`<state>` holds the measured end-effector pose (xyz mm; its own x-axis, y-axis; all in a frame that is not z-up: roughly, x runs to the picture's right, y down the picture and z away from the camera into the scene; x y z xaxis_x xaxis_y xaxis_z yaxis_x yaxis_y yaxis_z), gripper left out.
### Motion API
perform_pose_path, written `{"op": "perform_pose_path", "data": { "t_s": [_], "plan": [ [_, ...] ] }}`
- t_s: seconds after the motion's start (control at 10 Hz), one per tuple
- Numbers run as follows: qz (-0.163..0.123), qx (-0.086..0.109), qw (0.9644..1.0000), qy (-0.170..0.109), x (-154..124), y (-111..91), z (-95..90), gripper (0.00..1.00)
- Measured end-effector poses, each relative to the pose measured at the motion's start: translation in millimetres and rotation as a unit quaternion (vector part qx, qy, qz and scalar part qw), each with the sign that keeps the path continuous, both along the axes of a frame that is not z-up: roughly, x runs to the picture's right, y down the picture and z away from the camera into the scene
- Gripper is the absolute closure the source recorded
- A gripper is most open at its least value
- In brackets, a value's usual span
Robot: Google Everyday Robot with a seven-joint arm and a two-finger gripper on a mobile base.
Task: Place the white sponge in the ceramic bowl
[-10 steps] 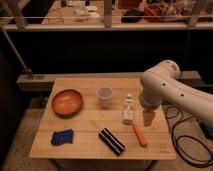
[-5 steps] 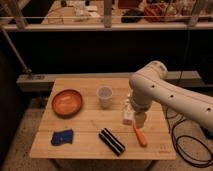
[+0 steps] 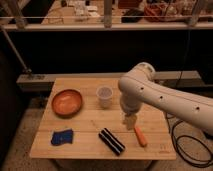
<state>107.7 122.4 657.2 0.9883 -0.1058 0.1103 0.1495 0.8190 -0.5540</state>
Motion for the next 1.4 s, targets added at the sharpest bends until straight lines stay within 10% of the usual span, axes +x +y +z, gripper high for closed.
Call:
{"op": "perform_pose_path", "data": {
  "t_s": [1.4],
  "plan": [
    [-0.055,-0.006,0.9959,-0.072,-103.1,16.8,12.3,0.20]
  ]
}}
